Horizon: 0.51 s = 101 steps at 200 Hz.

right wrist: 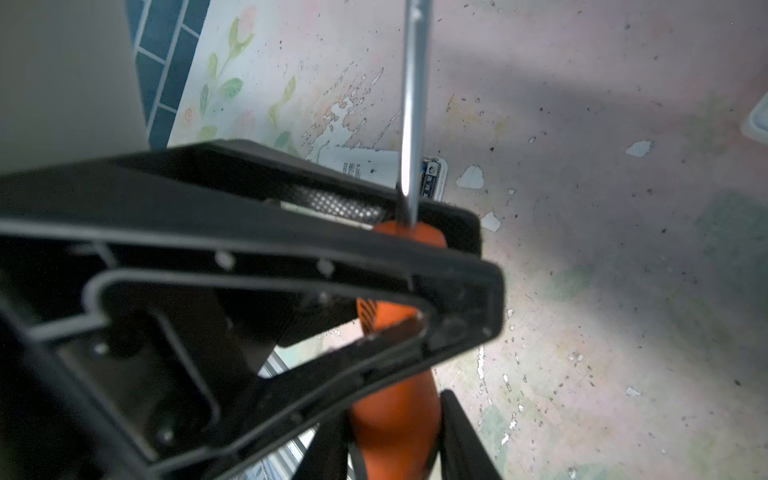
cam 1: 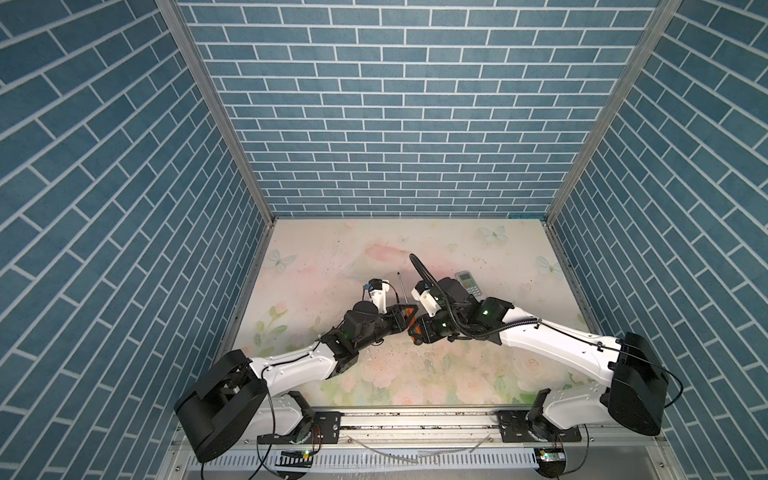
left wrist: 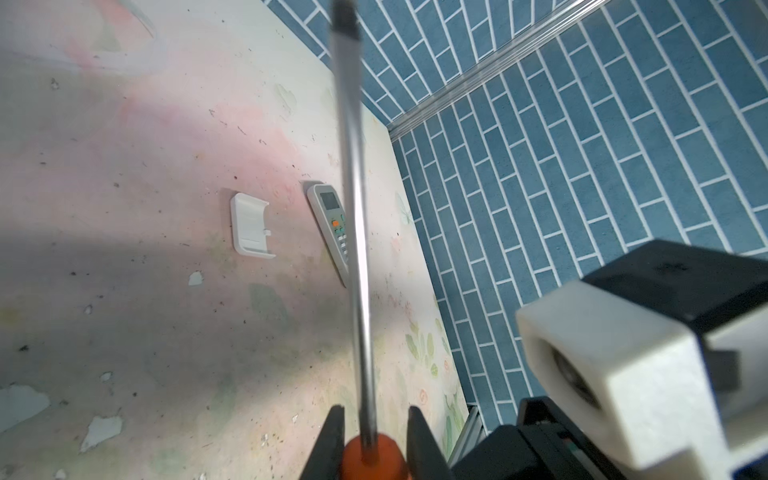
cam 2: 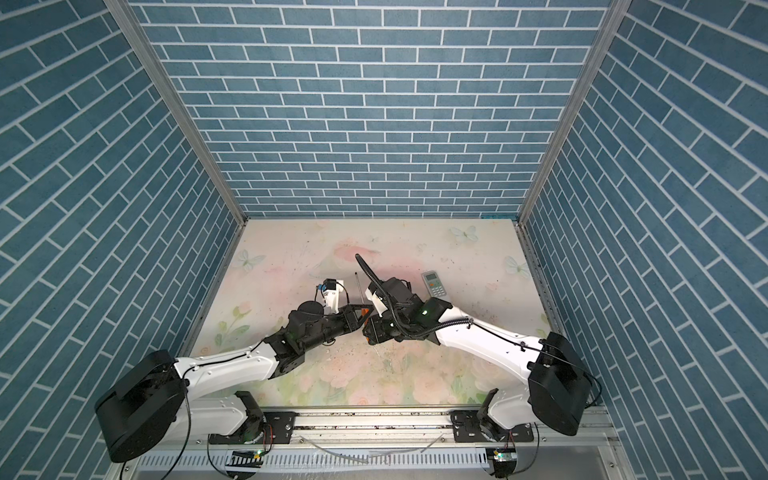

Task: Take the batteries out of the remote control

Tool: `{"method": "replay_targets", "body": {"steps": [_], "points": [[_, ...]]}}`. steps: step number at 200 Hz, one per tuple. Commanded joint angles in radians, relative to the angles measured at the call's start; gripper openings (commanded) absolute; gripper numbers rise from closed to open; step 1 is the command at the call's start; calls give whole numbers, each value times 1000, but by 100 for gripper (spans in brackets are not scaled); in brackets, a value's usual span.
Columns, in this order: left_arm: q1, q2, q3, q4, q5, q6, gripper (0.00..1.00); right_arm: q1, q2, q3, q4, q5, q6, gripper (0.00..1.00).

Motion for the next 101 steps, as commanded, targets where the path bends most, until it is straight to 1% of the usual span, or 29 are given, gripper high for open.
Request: {"method": "replay_targets", "body": {"steps": [1,14,27,48,62,71,81,91,95,101], "points": [[1,16,8,-11,-17,21,6,-15,-22,6,57,-38,5,0],[1,15,7,-11,-27,19,0,-20,-24,3,57,-31,12,6],[1,13,13,-15,-40,17,0,-23,-31,-3,58,-20,20,12],[5,13,34,-26,-73,13,0,-24,-60,-23,69,20,47,36],[16,15,49,-13,-99,-12,0,-24,-105,-59,105,63,86,47],[27,17,57,6,-115,-35,0,-22,-148,-104,151,98,127,51],[45,23,71,29,-124,-62,0,-21,-201,-171,240,131,188,54],[60,30,90,49,-132,-84,0,-17,-253,-252,351,168,247,56],[65,34,98,54,-135,-85,0,-13,-273,-281,396,205,267,56],[71,38,111,61,-140,-122,0,-7,-295,-324,452,240,291,56]]}}
